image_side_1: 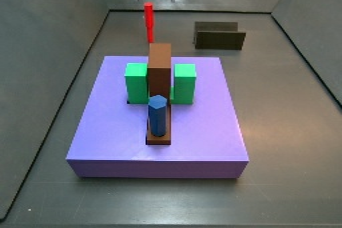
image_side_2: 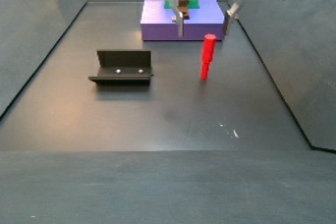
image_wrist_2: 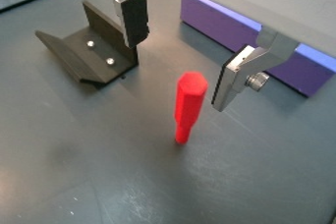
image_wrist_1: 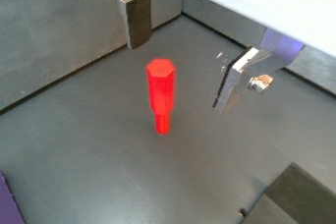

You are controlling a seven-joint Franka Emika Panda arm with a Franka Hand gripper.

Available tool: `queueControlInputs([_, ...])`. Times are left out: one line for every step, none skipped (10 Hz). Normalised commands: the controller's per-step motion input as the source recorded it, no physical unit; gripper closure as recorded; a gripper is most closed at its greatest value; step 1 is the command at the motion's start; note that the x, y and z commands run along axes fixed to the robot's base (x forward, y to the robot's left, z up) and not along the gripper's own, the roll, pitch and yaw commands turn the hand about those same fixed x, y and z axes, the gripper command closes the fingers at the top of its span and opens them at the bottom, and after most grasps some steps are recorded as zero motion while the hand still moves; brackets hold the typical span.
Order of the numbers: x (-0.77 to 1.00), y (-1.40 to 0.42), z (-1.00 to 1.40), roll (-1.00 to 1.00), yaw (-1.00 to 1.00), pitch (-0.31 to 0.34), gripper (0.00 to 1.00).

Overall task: Pick up the red object. Move up. Move to above the board. Insert the red object.
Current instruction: Pick up the red object.

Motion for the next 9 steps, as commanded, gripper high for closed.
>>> queueControlInputs([-0.20, 0.00, -0.37, -0.12, 0.00, -0.086, 0.00])
queueControlInputs([-0.19, 0.00, -0.39, -0.13, 0.00, -0.084, 0.00])
queueControlInputs([-0.17, 0.00, -0.39, -0.13, 0.00, -0.083, 0.00])
queueControlInputs([-0.16, 0.00, -0.40, -0.12, 0.00, -0.080, 0.00])
queueControlInputs([-0.15, 0.00, -0.38, -0.12, 0.00, -0.076, 0.00])
queueControlInputs([-0.14, 0.00, -0.34, -0.11, 0.00, -0.070, 0.00])
queueControlInputs([0.00, 0.00, 0.00, 0.00, 0.00, 0.000, 0.00])
queueControlInputs([0.00, 0.00, 0.00, 0.00, 0.00, 0.000, 1.00])
queueControlInputs([0.00, 0.00, 0.00, 0.00, 0.00, 0.000, 1.00])
